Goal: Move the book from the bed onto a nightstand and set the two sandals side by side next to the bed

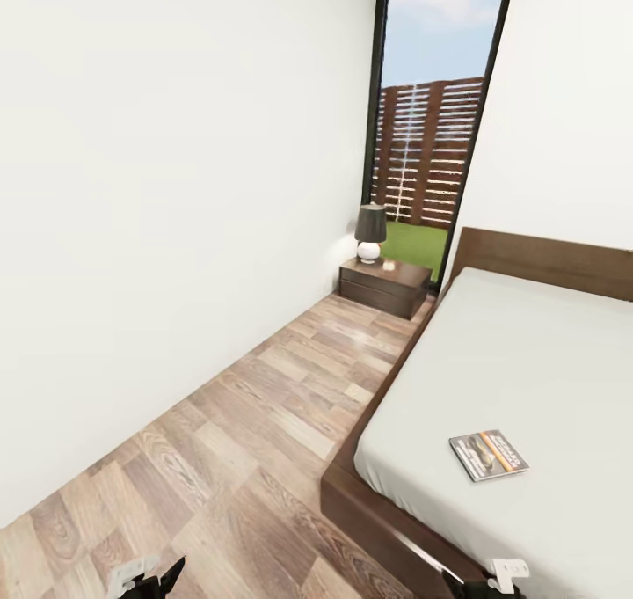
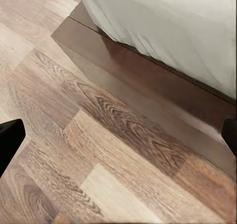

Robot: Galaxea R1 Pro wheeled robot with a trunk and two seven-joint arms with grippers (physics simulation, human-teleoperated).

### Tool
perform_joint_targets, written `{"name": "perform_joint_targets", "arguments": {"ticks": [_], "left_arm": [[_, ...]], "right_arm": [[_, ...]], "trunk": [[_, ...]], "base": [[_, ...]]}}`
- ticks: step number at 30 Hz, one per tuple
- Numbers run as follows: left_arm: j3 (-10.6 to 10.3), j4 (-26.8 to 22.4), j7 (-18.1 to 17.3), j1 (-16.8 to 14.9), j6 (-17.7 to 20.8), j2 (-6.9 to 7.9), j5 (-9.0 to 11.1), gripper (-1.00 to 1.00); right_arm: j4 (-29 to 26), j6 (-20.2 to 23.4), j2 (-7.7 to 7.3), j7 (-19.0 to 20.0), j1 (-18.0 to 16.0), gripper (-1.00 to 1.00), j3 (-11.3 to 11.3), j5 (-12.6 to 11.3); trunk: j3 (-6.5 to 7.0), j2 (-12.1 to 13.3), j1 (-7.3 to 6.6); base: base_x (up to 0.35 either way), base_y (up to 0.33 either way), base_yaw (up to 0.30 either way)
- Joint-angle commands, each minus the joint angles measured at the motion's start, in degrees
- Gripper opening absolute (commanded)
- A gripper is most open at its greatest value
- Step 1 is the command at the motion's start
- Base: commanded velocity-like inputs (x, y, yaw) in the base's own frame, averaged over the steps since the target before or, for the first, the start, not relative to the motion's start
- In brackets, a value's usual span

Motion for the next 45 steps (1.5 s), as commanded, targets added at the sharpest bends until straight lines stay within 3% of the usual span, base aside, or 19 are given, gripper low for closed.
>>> {"name": "perform_joint_targets", "arguments": {"ticks": [1,21,45], "left_arm": [[0.5,0.0,-0.2,0.0,-0.3,0.00,-0.6,1.00],[0.5,0.1,-0.2,0.0,-0.3,0.00,-0.6,1.00],[0.5,0.1,-0.2,0.0,-0.3,0.00,-0.6,1.00]], "right_arm": [[0.3,-0.2,0.03,0.4,-0.1,1.00,0.5,-0.6],[0.3,-0.2,0.07,0.4,-0.1,1.00,0.5,-0.6],[0.3,-0.2,1.15,0.3,-0.1,1.00,0.4,-0.6]], "trunk": [[0.13,0.4,-0.23],[3.72,8.4,-4.62],[3.72,8.4,-4.62]], "base": [[0.000,0.000,-0.281],[0.000,0.000,-0.265],[0.000,0.000,-0.224]]}}
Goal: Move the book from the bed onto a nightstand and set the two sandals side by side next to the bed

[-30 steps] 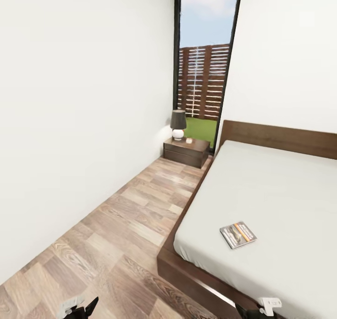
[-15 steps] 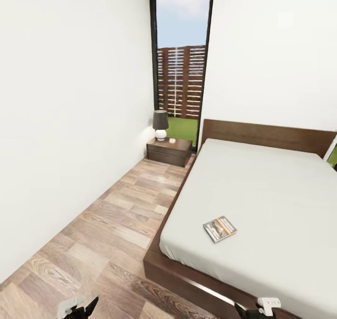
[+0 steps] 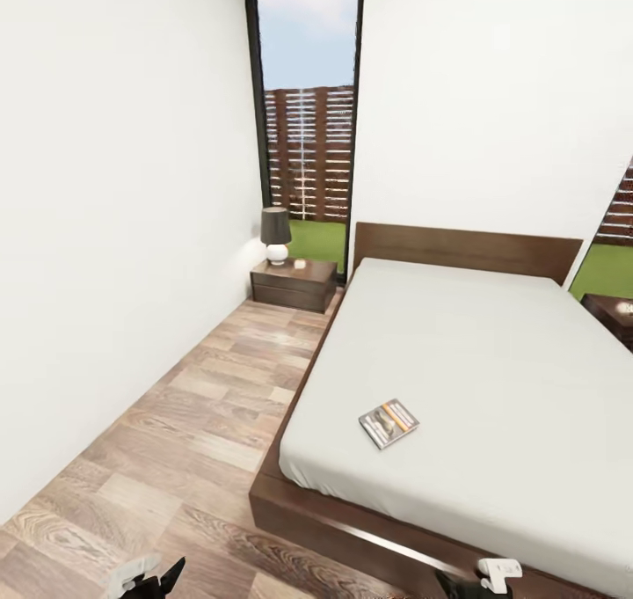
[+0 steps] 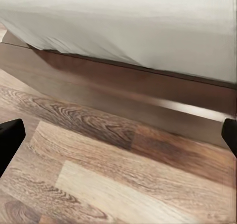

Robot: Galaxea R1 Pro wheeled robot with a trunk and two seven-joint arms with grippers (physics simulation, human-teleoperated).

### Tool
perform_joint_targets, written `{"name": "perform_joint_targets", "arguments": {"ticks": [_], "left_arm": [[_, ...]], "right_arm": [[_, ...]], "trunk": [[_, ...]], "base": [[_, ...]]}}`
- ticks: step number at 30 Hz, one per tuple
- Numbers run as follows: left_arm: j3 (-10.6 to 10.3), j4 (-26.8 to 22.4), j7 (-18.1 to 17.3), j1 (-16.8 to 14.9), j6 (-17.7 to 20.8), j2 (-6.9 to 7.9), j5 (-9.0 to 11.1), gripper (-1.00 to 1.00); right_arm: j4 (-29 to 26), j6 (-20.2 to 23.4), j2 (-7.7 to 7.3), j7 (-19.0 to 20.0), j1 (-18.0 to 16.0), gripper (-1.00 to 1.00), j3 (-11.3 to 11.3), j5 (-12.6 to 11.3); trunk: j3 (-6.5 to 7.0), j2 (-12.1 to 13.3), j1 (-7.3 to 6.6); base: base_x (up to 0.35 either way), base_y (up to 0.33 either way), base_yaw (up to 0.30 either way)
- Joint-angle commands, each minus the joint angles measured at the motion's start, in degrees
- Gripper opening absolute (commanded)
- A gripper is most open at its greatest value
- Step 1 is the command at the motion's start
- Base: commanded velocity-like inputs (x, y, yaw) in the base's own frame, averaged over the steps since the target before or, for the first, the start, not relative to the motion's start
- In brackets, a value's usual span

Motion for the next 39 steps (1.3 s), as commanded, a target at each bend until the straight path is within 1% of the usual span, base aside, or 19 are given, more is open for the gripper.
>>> {"name": "perform_joint_targets", "arguments": {"ticks": [1,26,39], "left_arm": [[0.5,0.1,-0.2,-0.1,-0.3,0.00,-0.6,1.00],[0.5,0.1,-0.2,-0.1,-0.3,0.00,-0.6,1.00],[0.5,0.0,-0.2,-0.1,-0.3,0.00,-0.6,1.00]], "right_arm": [[0.2,-0.2,0.04,0.4,-0.1,1.00,0.5,-0.6],[0.2,-0.2,0.05,0.4,-0.1,1.00,0.5,-0.6],[0.2,-0.2,0.34,0.5,-0.1,1.00,0.5,-0.6]], "trunk": [[-0.06,0.0,0.00],[-0.06,0.0,0.00],[-0.06,0.0,0.00]], "base": [[0.000,0.000,-0.190],[0.000,0.000,-0.157],[0.000,0.000,-0.034]]}}
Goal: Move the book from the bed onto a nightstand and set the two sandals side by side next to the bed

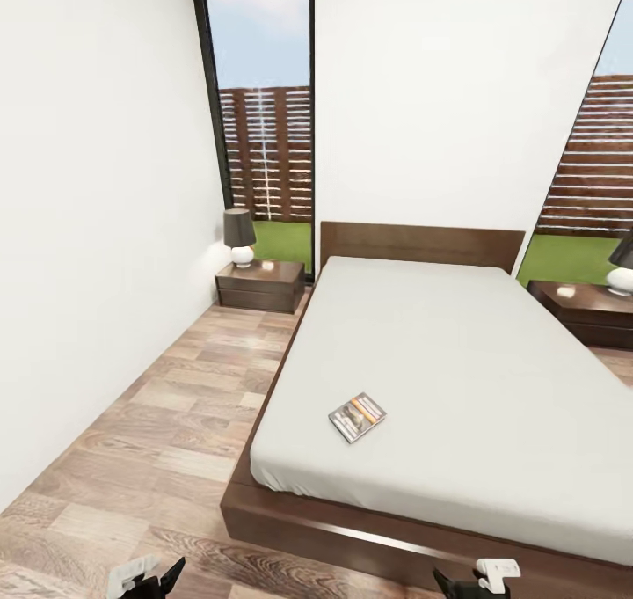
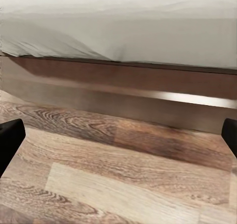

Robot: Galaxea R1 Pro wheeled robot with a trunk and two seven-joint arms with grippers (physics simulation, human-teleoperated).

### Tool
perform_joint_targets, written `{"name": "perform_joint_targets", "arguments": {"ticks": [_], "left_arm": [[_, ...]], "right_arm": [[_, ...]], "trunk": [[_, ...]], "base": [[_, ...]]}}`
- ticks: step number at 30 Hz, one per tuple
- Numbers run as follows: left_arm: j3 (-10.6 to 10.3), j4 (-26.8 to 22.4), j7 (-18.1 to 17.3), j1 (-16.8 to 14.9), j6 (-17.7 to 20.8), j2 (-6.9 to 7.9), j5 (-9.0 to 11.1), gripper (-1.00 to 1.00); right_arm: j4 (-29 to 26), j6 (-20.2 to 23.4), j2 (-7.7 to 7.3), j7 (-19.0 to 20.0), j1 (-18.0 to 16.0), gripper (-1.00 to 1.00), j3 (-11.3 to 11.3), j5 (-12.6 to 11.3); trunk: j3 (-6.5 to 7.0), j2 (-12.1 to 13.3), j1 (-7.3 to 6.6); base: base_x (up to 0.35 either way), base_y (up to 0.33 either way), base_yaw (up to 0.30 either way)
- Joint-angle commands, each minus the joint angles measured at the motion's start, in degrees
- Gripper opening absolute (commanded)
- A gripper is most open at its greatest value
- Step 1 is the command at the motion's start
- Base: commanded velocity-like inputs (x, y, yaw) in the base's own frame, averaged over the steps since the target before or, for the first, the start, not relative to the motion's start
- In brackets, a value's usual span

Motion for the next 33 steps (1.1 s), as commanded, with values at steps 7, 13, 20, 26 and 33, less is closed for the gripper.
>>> {"name": "perform_joint_targets", "arguments": {"ticks": [7,13,20,26,33], "left_arm": [[0.5,0.1,-0.2,-0.1,-0.3,0.00,-0.6,1.00],[0.5,0.1,-0.2,-0.1,-0.3,0.00,-0.6,1.00],[0.5,0.1,-0.2,-0.1,-0.3,0.00,-0.6,1.00],[0.5,0.1,-0.2,-0.1,-0.3,0.00,-0.6,1.00],[0.5,0.1,-0.2,-0.1,-0.3,0.00,-0.6,1.00]], "right_arm": [[0.2,-0.3,0.08,0.5,-0.1,1.00,0.4,-0.5],[0.2,-0.3,0.09,0.5,-0.1,1.00,0.4,-0.4],[0.2,-0.3,0.09,0.5,-0.1,1.00,0.4,-0.4],[0.2,-0.3,0.09,0.5,-0.1,1.00,0.4,-0.4],[0.2,-0.4,0.09,0.6,-0.1,1.00,0.4,-0.4]], "trunk": [[-0.06,0.0,0.00],[-0.06,0.0,0.00],[-0.06,0.0,0.00],[-0.06,0.0,0.00],[-0.06,0.0,0.00]], "base": [[0.000,0.000,-0.176],[0.000,0.000,-0.274],[0.000,0.000,-0.281],[0.000,0.000,-0.207],[0.000,0.000,-0.023]]}}
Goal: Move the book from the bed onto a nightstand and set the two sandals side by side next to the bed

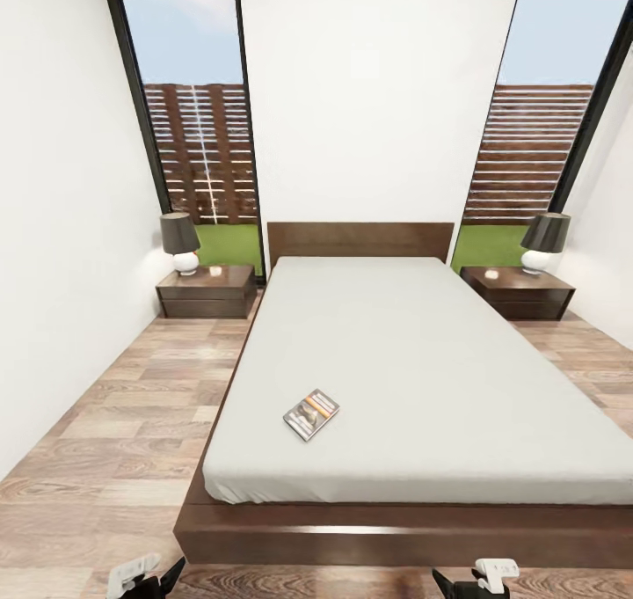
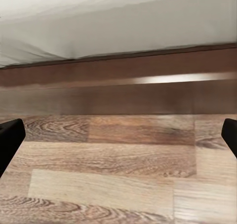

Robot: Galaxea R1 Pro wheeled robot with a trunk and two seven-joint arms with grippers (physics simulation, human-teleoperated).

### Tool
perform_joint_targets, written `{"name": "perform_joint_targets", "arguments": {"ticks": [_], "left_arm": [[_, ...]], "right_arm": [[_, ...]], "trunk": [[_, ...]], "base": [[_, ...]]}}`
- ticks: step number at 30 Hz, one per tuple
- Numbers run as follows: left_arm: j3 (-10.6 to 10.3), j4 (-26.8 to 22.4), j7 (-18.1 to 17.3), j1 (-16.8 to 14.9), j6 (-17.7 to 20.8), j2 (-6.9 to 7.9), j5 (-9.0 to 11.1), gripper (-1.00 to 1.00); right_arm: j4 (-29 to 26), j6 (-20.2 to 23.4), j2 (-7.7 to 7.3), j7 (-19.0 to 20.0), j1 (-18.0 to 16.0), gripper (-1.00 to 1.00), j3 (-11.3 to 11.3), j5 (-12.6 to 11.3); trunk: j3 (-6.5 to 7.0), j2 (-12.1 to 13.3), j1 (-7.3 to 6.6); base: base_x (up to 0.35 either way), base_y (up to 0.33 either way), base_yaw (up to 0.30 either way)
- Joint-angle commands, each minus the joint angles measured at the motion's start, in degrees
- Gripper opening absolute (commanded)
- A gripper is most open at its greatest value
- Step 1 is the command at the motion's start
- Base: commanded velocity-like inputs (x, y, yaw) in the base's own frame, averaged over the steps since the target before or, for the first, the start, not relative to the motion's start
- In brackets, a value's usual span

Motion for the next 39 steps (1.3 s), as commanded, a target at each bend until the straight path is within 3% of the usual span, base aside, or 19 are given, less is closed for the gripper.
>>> {"name": "perform_joint_targets", "arguments": {"ticks": [1,9,14,19,22,28,30,35,39], "left_arm": [[0.5,0.0,-0.2,-0.1,-0.3,0.00,-0.6,1.00],[0.5,0.0,-0.2,-0.1,-0.3,0.00,-0.6,1.00],[0.5,0.0,-0.2,-0.1,-0.3,0.00,-0.6,1.00],[0.5,0.0,-0.2,-0.1,-0.3,0.00,-0.6,1.00],[0.5,0.0,-0.1,-0.1,-0.3,0.00,-0.6,1.00],[0.5,0.0,-0.1,-0.1,-0.3,0.00,-0.6,1.00],[0.5,0.0,-0.2,-0.1,-0.3,0.00,-0.6,1.00],[0.5,-0.1,-0.2,-0.1,-0.3,0.00,-0.7,1.00],[0.4,-0.2,-0.2,-0.1,-0.3,0.00,-0.7,1.00]], "right_arm": [[0.2,-0.3,0.02,0.4,-0.1,1.00,0.4,-0.6],[-0.3,-0.4,-0.38,0.4,-0.1,1.00,-0.1,-0.8],[-9.3,-0.1,-1.18,0.3,-0.2,1.00,-0.3,-0.7],[-21.2,0.6,-4.30,0.3,-0.2,1.00,-0.3,-0.8],[-29.0,5.7,-10.77,0.4,-0.2,1.00,-0.4,-1.2],[-29.7,7.6,-12.08,0.3,-0.2,1.00,-1.2,-1.4],[-29.8,7.8,-12.22,-0.4,-0.2,1.00,-2.6,-1.4],[-29.8,8.0,-12.16,-5.8,-0.3,1.00,-10.3,-1.3],[-29.8,8.0,-12.08,-8.2,-0.3,1.00,-12.4,-1.3]], "trunk": [[-0.06,0.0,0.00],[-0.06,0.0,0.00],[-0.06,0.0,0.00],[-0.06,0.0,0.00],[-0.06,0.0,0.00],[-0.06,0.0,0.00],[-0.06,0.0,0.00],[-0.06,0.0,0.00],[-0.06,0.0,0.00]], "base": [[0.000,0.000,-0.004],[0.000,0.000,-0.001],[0.000,0.000,0.000],[0.000,0.000,0.000],[0.000,0.000,0.000],[0.000,0.000,0.000],[0.000,0.000,0.000],[0.000,0.000,0.000],[0.000,0.000,0.000]]}}
